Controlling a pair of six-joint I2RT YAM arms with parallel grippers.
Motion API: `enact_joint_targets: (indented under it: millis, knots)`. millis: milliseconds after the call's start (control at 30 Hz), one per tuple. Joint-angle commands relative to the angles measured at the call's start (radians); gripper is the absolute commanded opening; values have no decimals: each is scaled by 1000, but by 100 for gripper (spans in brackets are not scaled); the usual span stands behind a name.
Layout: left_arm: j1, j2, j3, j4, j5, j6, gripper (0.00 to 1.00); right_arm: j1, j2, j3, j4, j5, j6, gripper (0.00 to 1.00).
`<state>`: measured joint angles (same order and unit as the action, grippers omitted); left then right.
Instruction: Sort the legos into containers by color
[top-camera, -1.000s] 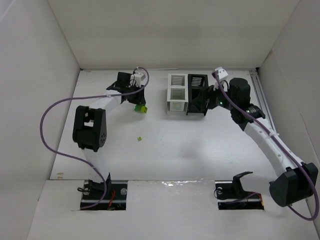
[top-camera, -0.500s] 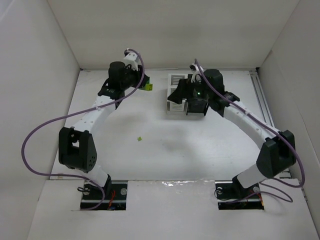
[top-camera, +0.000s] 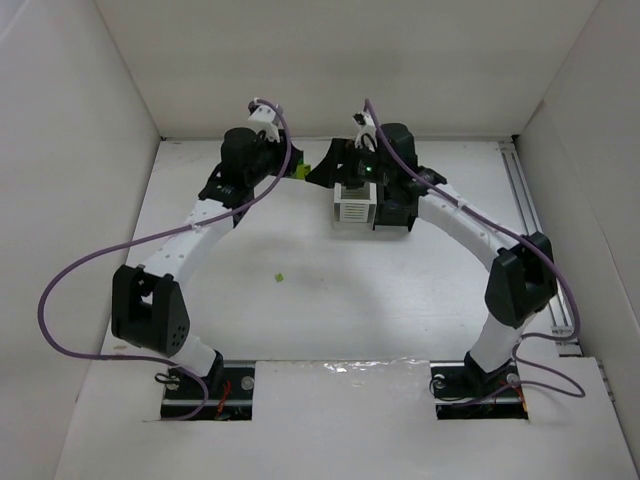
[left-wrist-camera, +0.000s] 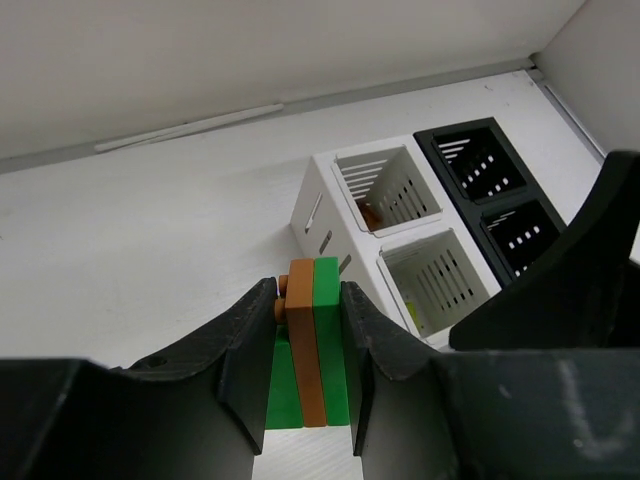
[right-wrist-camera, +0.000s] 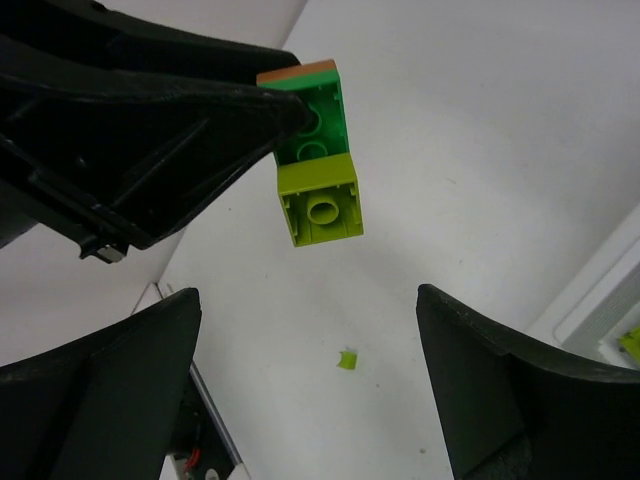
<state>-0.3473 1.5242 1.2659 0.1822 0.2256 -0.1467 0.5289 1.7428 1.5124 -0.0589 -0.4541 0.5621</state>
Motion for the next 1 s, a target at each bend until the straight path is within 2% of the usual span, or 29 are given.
enact_joint_targets:
  millis: [0, 367, 567, 667, 800, 933, 967]
  knots:
    - [1, -58, -2, 56, -28, -40, 0, 32, 18, 48, 42, 37, 7, 93]
    - [1, -67, -2, 46, 50, -50, 0, 33, 98, 147, 42, 87, -54, 93]
    - [1, -76, -2, 37, 50, -50, 0, 33, 123, 169, 42, 88, -73, 89]
    - [1, -76, -2, 48, 60, -50, 0, 33, 132, 169, 42, 78, -85, 81]
    - [1, -76, -2, 48, 69, -50, 0, 33, 141, 180, 42, 58, -109, 77]
    - [1, -76, -2, 48, 78, -50, 0, 33, 150, 201, 42, 39, -119, 63]
    - [1, -76, -2, 48, 78, -50, 0, 42, 150, 201, 42, 38, -129, 57]
